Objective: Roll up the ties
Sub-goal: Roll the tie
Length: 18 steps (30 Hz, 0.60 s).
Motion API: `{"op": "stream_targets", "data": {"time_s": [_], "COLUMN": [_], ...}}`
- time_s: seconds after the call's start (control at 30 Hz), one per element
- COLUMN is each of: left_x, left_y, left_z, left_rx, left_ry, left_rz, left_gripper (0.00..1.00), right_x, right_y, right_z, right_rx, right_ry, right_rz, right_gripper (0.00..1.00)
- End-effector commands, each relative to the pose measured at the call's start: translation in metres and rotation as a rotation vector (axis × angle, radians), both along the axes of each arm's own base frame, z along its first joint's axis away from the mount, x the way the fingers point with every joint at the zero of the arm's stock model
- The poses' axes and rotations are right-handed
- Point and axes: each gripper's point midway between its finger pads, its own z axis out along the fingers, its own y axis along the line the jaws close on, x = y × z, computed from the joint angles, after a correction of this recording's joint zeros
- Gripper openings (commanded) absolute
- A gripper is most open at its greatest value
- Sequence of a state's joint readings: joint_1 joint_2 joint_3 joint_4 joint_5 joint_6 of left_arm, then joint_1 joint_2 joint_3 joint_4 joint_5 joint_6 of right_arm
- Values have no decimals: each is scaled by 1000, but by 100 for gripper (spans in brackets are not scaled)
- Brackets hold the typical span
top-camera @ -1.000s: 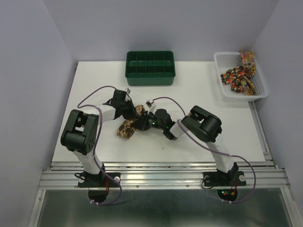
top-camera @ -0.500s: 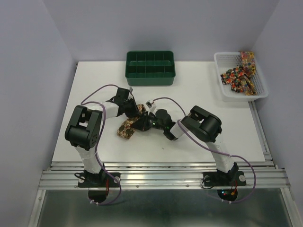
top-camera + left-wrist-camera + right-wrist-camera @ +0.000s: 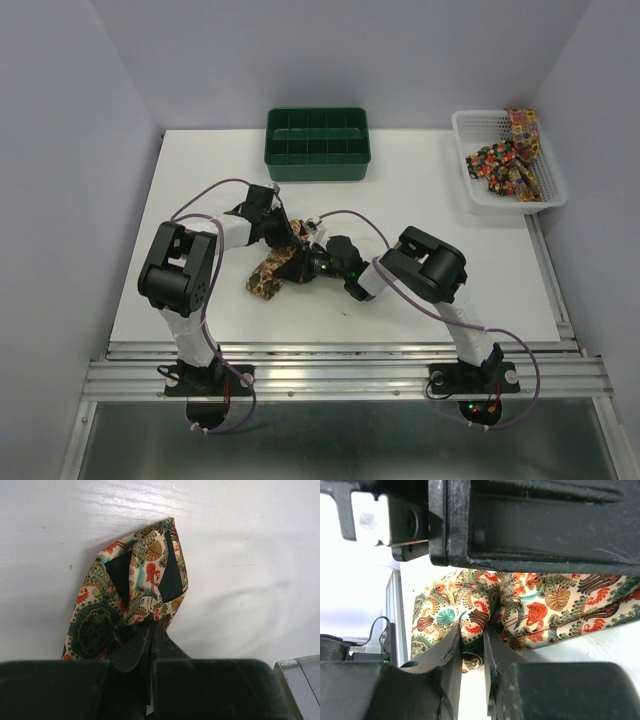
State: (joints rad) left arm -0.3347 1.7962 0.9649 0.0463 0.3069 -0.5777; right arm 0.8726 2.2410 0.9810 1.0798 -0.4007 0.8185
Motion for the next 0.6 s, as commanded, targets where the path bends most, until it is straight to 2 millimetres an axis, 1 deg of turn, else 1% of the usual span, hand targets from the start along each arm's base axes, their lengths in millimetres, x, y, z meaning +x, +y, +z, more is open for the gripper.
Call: {"op": "stream_targets", "data": {"time_s": [0.0,0.1,0.37,0.43,0.5,0.57], "left_x": [0,3,10,10,9,9], "left_y": [16,16,18,20,21,21], "left_z": [-24,-22,-22,-21,-23,-23], "left_rx": [110,110,120,128,134,135], "left_ry": [25,20,18,14,16,16], "left_rz": [38,46,77,85,81,80], "left_gripper": [1,1,1,1,1,1], "right_x": [-23,-20,-26,-27,-27,-28], "right_y": [0,-1,5,5,8,8], "right_z": [-20,-18,-11,-16,-13,-15], "right_rx": [-43,-46,-26,-54,-51,-59], "right_ry": [46,42,40,31,22,19], "right_rz": [49,28,32,42,47,50], "right_gripper": [1,1,1,1,1,1]}}
